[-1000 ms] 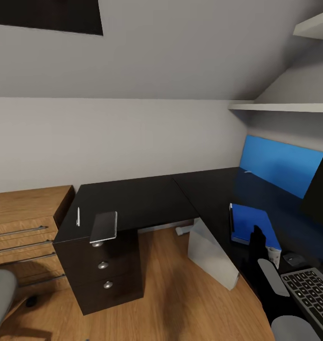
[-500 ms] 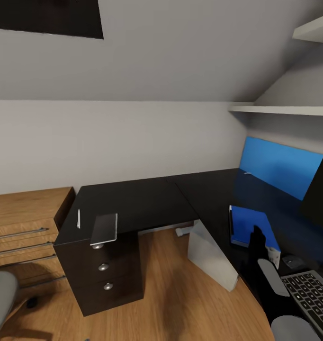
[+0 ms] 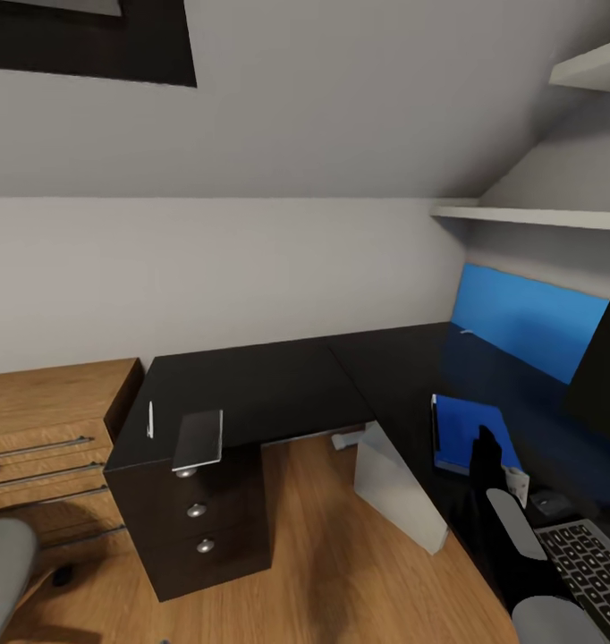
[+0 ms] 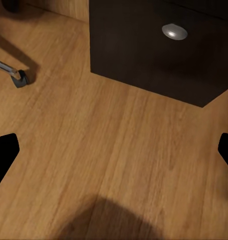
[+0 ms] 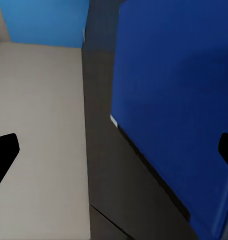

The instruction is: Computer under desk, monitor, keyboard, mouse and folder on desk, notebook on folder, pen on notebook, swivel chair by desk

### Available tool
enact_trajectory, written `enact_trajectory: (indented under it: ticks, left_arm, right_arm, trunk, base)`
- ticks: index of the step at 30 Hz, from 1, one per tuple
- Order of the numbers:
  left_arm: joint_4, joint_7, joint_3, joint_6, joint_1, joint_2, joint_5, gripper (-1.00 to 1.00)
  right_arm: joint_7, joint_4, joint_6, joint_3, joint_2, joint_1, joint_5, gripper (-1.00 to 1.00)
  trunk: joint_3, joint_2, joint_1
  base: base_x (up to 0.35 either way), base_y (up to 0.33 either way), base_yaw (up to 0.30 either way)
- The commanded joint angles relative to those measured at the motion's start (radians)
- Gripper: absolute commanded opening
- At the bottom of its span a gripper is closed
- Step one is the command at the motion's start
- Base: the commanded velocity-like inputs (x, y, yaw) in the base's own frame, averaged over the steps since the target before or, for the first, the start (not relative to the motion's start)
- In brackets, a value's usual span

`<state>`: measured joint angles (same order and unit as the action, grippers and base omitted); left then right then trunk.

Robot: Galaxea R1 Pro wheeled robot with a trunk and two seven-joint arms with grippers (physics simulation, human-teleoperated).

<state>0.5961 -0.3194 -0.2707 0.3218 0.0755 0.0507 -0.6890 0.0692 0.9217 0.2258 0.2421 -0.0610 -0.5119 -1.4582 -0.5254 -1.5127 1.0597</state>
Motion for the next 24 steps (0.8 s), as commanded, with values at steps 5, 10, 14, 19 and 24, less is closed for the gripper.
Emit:
enact_trajectory:
  ticks: [5, 10, 14, 19, 24]
  left_arm:
    - [0.001, -0.008, -0.008, 0.005, 0.001, 0.001, -0.007, 1.0]
    - [0.0, -0.009, -0.008, 0.005, 0.001, 0.001, -0.008, 1.0]
    - [-0.001, -0.01, -0.007, 0.004, 0.001, 0.001, -0.009, 1.0]
    - [-0.001, -0.01, -0.007, 0.003, 0.001, 0.001, -0.009, 1.0]
    - [-0.001, -0.01, -0.007, 0.003, 0.001, 0.001, -0.009, 1.0]
  right_arm:
    - [0.003, 0.002, 0.004, -0.003, 0.0, 0.0, -0.008, 1.0]
    - [0.002, 0.006, 0.004, -0.005, 0.0, 0.0, -0.007, 1.0]
    - [0.0, 0.015, 0.005, -0.053, 0.002, 0.0, 0.013, 1.0]
    - [0.001, 0.019, 0.006, -0.121, 0.003, 0.0, 0.031, 1.0]
    - [0.002, 0.019, 0.003, -0.162, 0.007, 0.0, 0.036, 1.0]
  trunk:
    - [0.015, 0.035, -0.019]
    - [0.03, 0.07, -0.038]
    - [0.043, 0.098, -0.054]
    - [0.059, 0.133, -0.073]
    - [0.074, 0.168, -0.092]
  base:
    - [0.0, 0.0, 0.0]
    - [0.0, 0.0, 0.0]
    - [0.0, 0.0, 0.0]
    - [0.0, 0.0, 0.0]
    - [0.0, 0.0, 0.0]
